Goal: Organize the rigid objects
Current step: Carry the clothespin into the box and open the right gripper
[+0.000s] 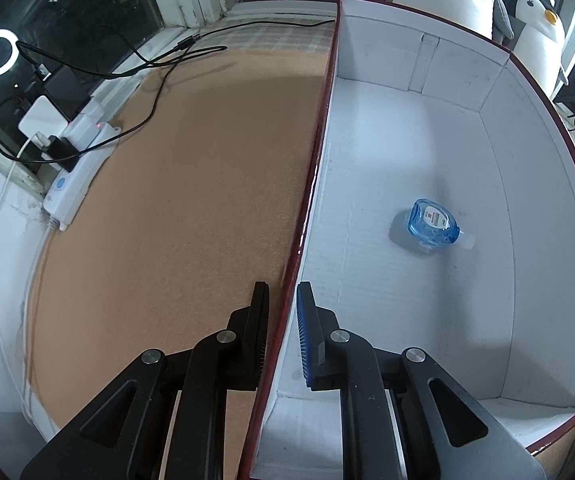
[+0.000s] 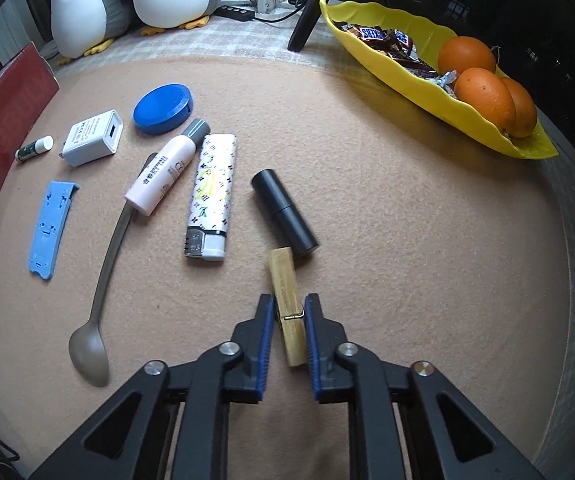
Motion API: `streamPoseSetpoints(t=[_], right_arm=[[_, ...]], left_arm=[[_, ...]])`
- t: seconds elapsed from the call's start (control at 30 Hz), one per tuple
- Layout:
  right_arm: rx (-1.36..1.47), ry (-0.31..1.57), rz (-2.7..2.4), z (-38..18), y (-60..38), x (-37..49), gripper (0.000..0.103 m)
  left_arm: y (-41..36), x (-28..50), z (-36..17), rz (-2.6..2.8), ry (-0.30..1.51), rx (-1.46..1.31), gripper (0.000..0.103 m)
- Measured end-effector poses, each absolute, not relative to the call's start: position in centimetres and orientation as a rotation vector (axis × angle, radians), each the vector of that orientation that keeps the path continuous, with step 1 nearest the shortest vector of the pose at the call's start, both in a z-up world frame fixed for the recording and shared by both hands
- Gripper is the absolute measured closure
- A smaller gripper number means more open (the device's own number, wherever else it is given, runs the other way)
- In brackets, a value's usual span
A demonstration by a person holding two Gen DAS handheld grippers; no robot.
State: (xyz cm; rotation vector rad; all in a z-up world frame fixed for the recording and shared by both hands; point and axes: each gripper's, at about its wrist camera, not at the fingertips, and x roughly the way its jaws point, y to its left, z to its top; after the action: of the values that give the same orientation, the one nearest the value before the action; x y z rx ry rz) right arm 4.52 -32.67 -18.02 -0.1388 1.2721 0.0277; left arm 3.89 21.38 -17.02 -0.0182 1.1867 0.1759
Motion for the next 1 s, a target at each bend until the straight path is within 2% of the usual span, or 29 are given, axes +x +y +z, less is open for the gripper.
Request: streamPoseSetpoints(t=[0.2,0.43,0.77,1.0], right_arm=[[-0.121,1.252,0.023,-17.2,-31.8,3.8,0.09],[-0.082,1.169,0.076,-13.0,-28.2,3.2,0.09],[-0.077,1.021,0.286,-6.8,-16.2,3.9,0.09],[-0.099,0.992,0.464,-5.3,-6.8,4.2,0.09]], left_arm=[[21.5,3.7,-17.0,0.167,1.177,-0.02,0.09],[21.7,3.5,-16.8,0.144,1.159,-0.028,0.09],[21.9,3.3,-16.5,0.114,1.131,-0.036,0.09],[22.7,3.3,-16.3,0.11,1.126,-0.071,0.09]])
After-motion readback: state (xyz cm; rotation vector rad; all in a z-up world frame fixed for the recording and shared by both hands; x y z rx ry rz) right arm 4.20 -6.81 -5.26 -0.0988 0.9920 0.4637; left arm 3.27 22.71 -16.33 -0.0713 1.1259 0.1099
